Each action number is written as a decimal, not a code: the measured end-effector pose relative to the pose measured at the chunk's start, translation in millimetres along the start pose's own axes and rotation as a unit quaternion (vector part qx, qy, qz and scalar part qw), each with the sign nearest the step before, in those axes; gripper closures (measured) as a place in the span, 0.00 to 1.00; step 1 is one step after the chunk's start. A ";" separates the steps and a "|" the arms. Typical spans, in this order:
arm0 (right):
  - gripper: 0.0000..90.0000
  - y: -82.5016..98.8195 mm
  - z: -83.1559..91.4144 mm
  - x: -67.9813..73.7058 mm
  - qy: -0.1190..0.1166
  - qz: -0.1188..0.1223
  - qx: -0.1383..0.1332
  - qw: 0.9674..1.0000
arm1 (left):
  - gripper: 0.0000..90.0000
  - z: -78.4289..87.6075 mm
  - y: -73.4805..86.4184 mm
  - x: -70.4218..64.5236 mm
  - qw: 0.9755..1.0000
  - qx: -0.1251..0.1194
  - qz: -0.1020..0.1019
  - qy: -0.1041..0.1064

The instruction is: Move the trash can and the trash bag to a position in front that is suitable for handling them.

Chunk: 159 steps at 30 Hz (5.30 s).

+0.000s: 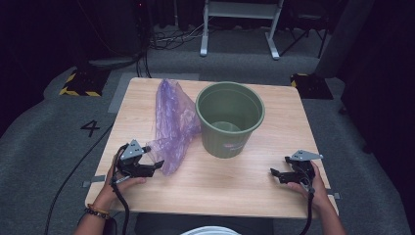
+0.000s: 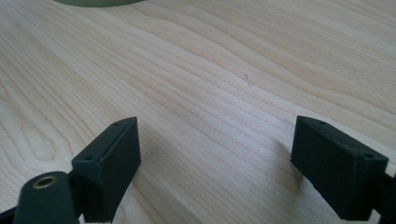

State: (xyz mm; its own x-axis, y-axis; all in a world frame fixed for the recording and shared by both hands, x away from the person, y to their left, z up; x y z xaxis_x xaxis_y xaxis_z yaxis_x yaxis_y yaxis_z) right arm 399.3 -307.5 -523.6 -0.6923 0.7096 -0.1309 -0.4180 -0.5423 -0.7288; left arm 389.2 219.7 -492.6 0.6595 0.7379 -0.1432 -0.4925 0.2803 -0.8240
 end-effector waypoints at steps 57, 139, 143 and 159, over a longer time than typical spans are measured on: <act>0.32 -193.5 79.2 52.8 -0.056 0.181 -0.218 0.957 | 0.87 -2.1 34.7 -28.0 0.989 0.107 -0.076 0.064; 0.49 -117.5 16.0 126.9 -0.113 0.153 -0.169 0.967 | 0.35 -74.4 6.5 -120.7 0.982 0.103 -0.082 0.136; 0.45 -117.2 -3.7 140.4 -0.141 0.160 -0.158 0.964 | 0.34 -74.9 6.6 -121.6 0.981 0.105 -0.084 0.138; 0.65 -114.7 -69.8 166.1 -0.204 0.133 -0.120 0.963 | 0.31 -76.1 6.4 -124.0 0.979 0.107 -0.090 0.146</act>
State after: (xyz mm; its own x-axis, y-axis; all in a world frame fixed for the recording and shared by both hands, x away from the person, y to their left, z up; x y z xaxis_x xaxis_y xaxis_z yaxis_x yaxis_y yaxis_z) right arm 373.3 -96.0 -508.6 -0.9495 0.2990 -0.0948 -0.0812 -0.5264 -0.8464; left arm 347.5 83.3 -521.8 0.8656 0.4663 -0.1825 -0.4401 0.5348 -0.7213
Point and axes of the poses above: each handheld gripper's, and its own axes: z roughly backward along the jaws, y roughly out of its underside, x roughly to its left, the point moved 3 cm from there along -z, roughly forward along the jaws, and after that the axes turned 10 degrees about z, right-handed, at the moved point
